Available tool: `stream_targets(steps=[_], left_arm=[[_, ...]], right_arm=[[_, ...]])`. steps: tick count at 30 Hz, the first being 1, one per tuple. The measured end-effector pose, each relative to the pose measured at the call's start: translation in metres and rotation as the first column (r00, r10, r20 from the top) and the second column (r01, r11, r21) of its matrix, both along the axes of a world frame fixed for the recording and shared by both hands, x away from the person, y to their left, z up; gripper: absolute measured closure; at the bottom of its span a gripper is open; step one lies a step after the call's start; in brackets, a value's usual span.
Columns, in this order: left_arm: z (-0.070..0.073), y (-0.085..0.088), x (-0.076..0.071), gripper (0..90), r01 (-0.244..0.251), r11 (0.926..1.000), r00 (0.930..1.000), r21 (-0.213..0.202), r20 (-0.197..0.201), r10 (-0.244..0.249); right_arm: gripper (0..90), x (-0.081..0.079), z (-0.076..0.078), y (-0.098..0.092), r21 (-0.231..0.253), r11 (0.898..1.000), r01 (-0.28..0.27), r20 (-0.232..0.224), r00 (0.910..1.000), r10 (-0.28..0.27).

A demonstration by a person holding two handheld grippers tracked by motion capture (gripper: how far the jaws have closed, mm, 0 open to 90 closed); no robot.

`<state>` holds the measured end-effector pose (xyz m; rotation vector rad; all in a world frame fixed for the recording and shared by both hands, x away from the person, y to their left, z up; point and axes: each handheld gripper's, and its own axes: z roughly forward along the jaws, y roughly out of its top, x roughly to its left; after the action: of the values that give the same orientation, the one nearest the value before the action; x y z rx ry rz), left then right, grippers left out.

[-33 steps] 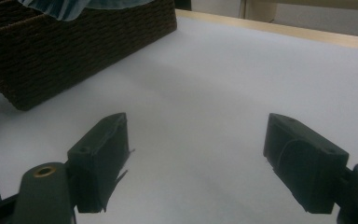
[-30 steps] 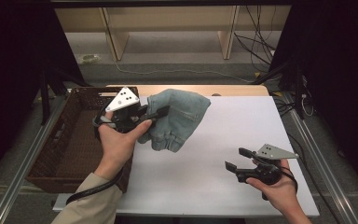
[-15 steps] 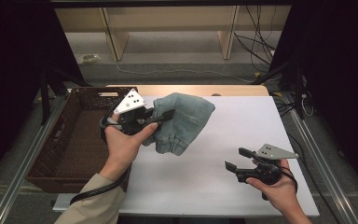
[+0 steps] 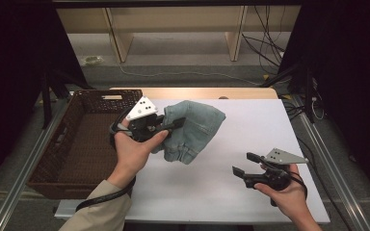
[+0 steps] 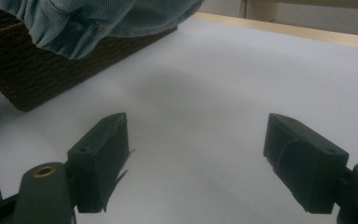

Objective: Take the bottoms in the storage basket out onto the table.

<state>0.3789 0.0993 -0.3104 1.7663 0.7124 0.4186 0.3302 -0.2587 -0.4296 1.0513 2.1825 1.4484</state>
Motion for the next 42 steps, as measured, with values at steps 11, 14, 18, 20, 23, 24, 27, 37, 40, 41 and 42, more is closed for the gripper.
stream_targets(steps=[11,14,18,20,23,24,27,37,40,41,42], left_arm=[[-0.010,-0.010,0.000,70.2,0.019,0.9995,0.9997,0.027,-0.016,-0.019],[-0.013,-0.013,0.000,70.2,0.028,0.9991,0.9994,0.032,-0.023,-0.027],[-0.018,-0.017,0.001,70.2,0.037,0.9984,0.9989,0.042,-0.031,-0.036],[-0.020,-0.020,0.001,70.3,0.041,0.9981,0.9986,0.046,-0.036,-0.039],[-0.024,-0.022,0.001,70.2,0.047,0.9973,0.9979,0.056,-0.046,-0.045],[-0.025,-0.023,0.001,70.2,0.051,0.9969,0.9977,0.060,-0.048,-0.048],[-0.029,-0.026,0.001,70.2,0.056,0.9962,0.9970,0.066,-0.057,-0.052],[-0.039,-0.032,0.003,70.2,0.073,0.9941,0.9943,0.081,-0.084,-0.066],[-0.046,-0.034,0.005,70.1,0.073,0.9931,0.9931,0.091,-0.099,-0.064],[-0.048,-0.034,0.005,70.1,0.072,0.9930,0.9927,0.093,-0.103,-0.063],[-0.051,-0.035,0.006,70.1,0.072,0.9927,0.9924,0.097,-0.106,-0.062]], right_arm=[[23.2,0.000,0.000,0.000,0.000,1.000,0.000,0.002,1.0000,0.000],[23.2,0.000,0.001,0.000,0.001,1.000,0.001,0.001,1.0000,-0.001],[23.2,0.000,0.001,0.000,0.001,1.000,0.001,0.001,1.0000,-0.001],[23.2,0.000,0.001,0.000,0.001,1.000,0.000,0.003,1.0000,0.000],[23.2,-0.001,0.001,0.000,-0.001,1.000,0.000,0.003,1.0000,0.000],[23.2,-0.001,0.001,-0.001,-0.002,1.000,-0.001,0.004,1.0000,0.001],[23.2,0.000,0.001,-0.001,0.000,1.000,0.001,0.002,1.0000,-0.001],[23.2,0.000,0.000,-0.001,-0.002,1.000,0.000,0.002,1.0000,0.000],[23.2,-0.001,0.000,0.000,-0.001,1.000,-0.002,0.002,1.0000,0.002],[23.2,-0.001,0.000,0.000,-0.001,1.000,-0.002,0.002,1.0000,0.002],[23.2,-0.001,0.000,0.000,-0.001,1.000,-0.002,0.001,1.0000,0.002]])
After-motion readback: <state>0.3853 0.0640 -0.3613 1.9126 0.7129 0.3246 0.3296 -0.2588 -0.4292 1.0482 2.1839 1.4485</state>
